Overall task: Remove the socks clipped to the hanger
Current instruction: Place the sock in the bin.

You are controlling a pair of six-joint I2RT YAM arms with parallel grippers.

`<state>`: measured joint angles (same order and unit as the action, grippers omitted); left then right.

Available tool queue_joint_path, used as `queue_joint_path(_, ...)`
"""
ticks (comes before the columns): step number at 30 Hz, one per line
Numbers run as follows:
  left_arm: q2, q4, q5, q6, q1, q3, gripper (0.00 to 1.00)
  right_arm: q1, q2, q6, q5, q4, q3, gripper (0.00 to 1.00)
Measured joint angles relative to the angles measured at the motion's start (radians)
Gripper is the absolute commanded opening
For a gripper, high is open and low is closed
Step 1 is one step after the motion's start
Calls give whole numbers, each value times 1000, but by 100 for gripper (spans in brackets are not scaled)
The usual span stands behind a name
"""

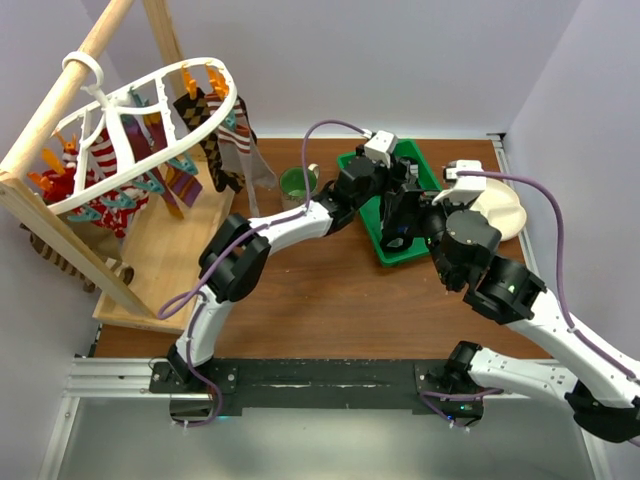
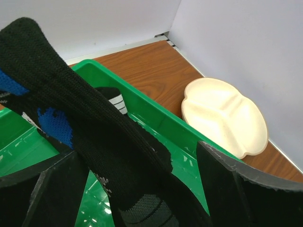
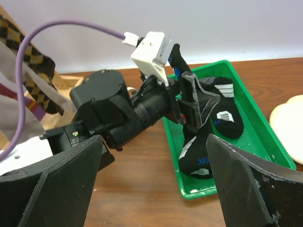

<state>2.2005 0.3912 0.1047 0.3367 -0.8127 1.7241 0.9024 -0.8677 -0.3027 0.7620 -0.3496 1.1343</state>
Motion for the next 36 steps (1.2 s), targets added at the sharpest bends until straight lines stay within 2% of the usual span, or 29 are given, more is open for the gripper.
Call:
queue_joint_path(5,7,-61,13,-1,7,62,100,0,-8,-4,-18,-3,0,96)
queue_joint_path(7,32,-95,23,-8,9,129,100,0,-8,-5,-21,-3,0,96)
queue_joint_path(11,158,-198,47,-35,14,373,100,0,-10,-6,-25,-5,2,96)
queue_joint_path(15,216,-268,91,-66,18,411,100,0,-11,-11,-26,-7,9,96)
queue_joint_path(19,226,-304,123,-92,19,348,100,0,-11,-11,-26,-9,9,96)
queue_joint_path(28,198,-273,130,-122,19,161,98,0,-32,-12,-34,-10,10,96)
queue_joint_path(36,-33,-162,85,-122,3,-74,96,0,-56,-17,-58,4,10,98)
